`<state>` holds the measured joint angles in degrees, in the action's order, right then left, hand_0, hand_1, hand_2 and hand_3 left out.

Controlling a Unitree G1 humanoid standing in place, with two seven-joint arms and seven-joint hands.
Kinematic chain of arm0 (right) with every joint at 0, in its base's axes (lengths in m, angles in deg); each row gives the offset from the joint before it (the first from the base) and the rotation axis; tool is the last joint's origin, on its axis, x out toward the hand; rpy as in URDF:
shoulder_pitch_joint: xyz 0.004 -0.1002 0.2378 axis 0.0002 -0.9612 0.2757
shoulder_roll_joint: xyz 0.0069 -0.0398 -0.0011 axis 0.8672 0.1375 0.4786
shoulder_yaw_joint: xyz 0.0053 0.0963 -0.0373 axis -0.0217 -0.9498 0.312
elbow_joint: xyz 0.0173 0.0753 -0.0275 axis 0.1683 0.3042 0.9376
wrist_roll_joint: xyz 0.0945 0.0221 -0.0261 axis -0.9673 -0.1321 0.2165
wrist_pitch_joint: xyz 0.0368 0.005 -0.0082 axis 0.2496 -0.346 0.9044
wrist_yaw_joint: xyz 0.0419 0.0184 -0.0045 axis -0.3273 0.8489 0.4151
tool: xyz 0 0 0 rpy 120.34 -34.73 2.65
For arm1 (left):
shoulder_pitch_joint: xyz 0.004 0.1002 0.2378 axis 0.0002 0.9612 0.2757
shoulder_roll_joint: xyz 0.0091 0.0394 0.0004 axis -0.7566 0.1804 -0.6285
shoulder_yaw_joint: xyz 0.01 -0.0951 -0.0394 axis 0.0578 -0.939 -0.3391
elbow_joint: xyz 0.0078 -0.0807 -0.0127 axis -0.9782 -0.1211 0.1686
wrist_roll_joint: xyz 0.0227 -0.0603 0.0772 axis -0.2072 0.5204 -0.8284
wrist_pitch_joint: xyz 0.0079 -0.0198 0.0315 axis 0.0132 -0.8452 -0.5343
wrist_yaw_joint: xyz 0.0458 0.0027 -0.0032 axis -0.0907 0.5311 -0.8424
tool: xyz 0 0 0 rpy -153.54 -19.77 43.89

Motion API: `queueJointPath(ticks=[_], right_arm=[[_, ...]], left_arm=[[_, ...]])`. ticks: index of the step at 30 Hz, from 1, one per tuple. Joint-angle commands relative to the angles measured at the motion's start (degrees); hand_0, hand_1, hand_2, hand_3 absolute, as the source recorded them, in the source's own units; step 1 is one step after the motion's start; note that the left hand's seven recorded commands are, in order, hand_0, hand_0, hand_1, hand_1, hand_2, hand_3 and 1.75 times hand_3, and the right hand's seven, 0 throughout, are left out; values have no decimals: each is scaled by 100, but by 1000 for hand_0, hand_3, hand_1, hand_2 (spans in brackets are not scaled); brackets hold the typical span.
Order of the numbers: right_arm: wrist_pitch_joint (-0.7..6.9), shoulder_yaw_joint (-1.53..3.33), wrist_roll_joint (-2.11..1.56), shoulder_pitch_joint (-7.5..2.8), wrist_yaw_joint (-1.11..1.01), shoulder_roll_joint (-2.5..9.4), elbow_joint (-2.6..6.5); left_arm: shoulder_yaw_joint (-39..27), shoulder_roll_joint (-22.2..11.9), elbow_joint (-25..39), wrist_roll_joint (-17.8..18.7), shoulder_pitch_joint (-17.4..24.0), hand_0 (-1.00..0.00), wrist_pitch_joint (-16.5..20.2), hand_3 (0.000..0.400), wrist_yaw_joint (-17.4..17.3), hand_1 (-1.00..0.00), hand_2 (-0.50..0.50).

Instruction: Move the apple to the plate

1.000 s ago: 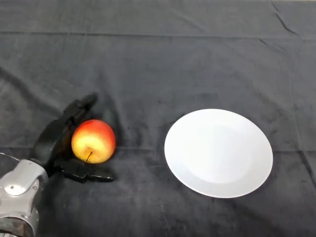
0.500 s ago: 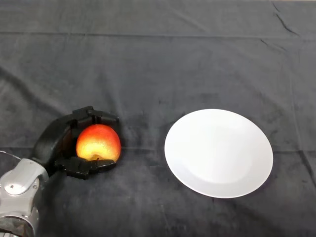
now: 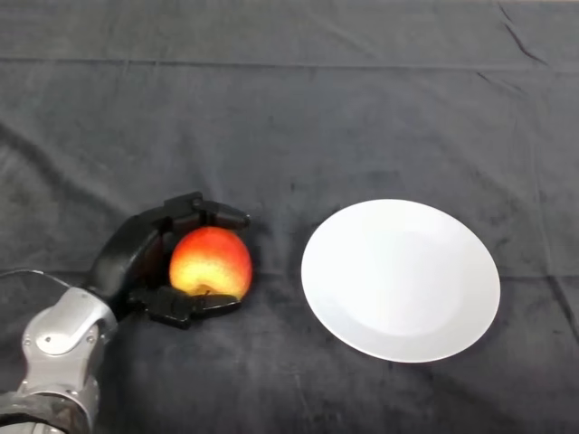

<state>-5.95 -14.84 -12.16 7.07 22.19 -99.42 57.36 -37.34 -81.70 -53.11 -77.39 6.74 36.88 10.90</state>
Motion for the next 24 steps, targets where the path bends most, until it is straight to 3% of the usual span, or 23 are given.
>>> queueJointPath(ticks=[1,10,24], right_arm=[[-43,-15,-104,81,3,-98,-30],[-43,-17,-105,84,-1,-103,-20],[-45,-20,-106,88,-6,-108,-8]], left_arm=[[196,48,228,124,-396,-1000,-181,400,-79,-1000,0],[686,326,117,149,-730,-1000,-386,400,108,-1000,0],[1884,535,40,80,-1082,-1000,-310,400,592,-1000,0]])
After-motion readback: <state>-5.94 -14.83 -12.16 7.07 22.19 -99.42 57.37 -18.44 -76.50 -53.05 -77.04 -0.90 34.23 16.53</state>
